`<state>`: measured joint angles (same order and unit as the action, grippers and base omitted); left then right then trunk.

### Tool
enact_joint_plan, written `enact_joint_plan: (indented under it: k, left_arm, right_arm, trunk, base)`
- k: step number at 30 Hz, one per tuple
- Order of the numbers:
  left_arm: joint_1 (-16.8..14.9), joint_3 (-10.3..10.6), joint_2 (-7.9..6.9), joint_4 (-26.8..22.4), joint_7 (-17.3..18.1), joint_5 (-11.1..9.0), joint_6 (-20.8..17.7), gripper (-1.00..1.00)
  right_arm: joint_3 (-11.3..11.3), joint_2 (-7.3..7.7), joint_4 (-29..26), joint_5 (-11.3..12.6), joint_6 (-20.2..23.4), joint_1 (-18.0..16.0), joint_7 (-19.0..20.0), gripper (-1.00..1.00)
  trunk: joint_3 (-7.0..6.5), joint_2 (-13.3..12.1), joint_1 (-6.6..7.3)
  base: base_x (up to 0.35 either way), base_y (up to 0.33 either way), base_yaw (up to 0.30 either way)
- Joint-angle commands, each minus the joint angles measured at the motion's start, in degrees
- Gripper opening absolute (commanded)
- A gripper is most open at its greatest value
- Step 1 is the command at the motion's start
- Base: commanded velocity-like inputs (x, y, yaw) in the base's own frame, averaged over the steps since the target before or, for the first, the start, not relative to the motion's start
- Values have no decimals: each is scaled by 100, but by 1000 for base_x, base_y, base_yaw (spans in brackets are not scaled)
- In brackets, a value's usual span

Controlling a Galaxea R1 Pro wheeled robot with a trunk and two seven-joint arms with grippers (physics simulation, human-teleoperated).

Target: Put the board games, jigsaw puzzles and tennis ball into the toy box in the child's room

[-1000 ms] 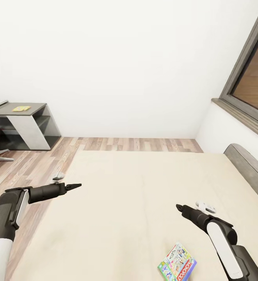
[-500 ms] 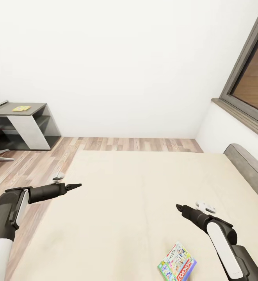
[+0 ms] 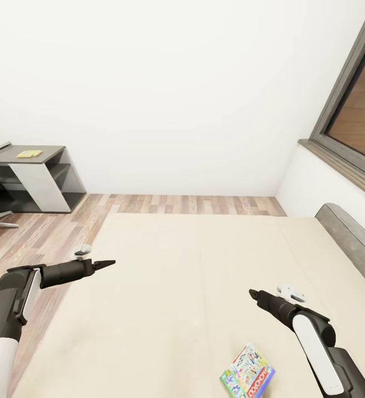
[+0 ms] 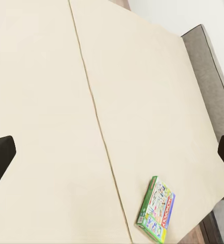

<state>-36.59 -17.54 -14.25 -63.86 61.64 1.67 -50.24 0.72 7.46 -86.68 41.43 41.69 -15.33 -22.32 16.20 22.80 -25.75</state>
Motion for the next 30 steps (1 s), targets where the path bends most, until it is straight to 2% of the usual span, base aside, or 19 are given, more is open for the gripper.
enact_joint_plan:
  k: [1, 9, 30]
  left_arm:
    - [-6, -7, 1, -3, 32, 18, -48, 100]
    - [-4, -5, 1, -3, 32, 18, -48, 100]
    - [-2, -4, 1, -3, 32, 18, -48, 100]
  right_arm:
    - [-2, 2, -8, 61, 14, -5, -53, 100]
    - [-2, 9, -7, 60, 14, -5, -53, 100]
    - [-46, -26, -18, 67, 25, -7, -53, 100]
  trunk:
    - [11, 12, -4]
    - [11, 12, -4]
    - [11, 12, -4]
  base:
    - [0, -180, 0]
    - [0, -84, 0]
    - [0, -4, 0]
